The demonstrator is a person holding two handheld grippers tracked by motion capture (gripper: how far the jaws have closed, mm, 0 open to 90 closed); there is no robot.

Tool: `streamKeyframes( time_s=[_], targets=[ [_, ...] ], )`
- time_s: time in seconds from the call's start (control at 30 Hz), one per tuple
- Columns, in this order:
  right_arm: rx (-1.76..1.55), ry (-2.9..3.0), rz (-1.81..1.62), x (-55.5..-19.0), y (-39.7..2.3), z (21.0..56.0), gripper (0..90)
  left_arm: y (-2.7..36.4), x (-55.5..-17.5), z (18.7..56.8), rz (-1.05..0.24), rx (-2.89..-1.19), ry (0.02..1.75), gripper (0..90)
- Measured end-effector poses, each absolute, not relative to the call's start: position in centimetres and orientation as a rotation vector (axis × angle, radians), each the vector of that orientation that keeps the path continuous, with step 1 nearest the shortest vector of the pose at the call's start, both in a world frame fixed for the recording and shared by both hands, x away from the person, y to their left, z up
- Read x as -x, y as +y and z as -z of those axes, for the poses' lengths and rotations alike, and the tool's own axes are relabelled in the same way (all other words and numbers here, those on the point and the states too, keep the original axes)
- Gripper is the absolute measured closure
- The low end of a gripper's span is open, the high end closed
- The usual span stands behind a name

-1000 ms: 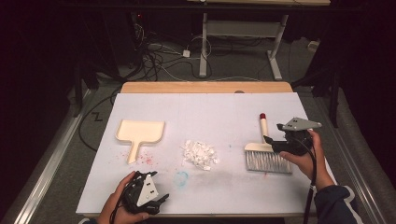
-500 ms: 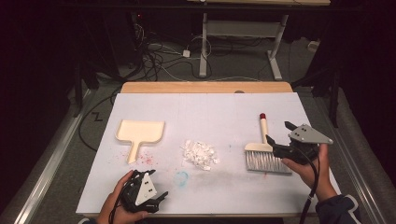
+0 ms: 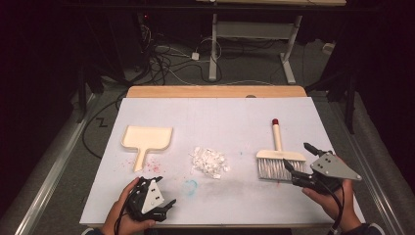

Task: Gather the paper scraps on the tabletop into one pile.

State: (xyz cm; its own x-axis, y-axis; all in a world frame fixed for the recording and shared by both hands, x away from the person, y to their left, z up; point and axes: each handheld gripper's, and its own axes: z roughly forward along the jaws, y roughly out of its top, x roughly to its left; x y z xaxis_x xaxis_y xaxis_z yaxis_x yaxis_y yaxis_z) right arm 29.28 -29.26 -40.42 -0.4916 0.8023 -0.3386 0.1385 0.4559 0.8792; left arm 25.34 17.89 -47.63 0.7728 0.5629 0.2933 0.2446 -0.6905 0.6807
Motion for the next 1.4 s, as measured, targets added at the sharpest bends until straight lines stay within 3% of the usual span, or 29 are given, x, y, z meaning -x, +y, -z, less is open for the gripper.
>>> streamKeyframes(
  time_s=[0.67, 1.4],
  targets=[
    [-0.800, 1.955, -1.074, -26.6, -30.2, 45.0, 20.0, 17.8, -25.1, 47.3, -0.695, -2.294, 0.607, 17.3],
    [-0.750, 1.956, -1.049, -25.7, -29.2, 44.8, 18.6, 17.8, -25.1, 47.3, -0.731, -2.285, 0.603, 16.3]
  ],
)
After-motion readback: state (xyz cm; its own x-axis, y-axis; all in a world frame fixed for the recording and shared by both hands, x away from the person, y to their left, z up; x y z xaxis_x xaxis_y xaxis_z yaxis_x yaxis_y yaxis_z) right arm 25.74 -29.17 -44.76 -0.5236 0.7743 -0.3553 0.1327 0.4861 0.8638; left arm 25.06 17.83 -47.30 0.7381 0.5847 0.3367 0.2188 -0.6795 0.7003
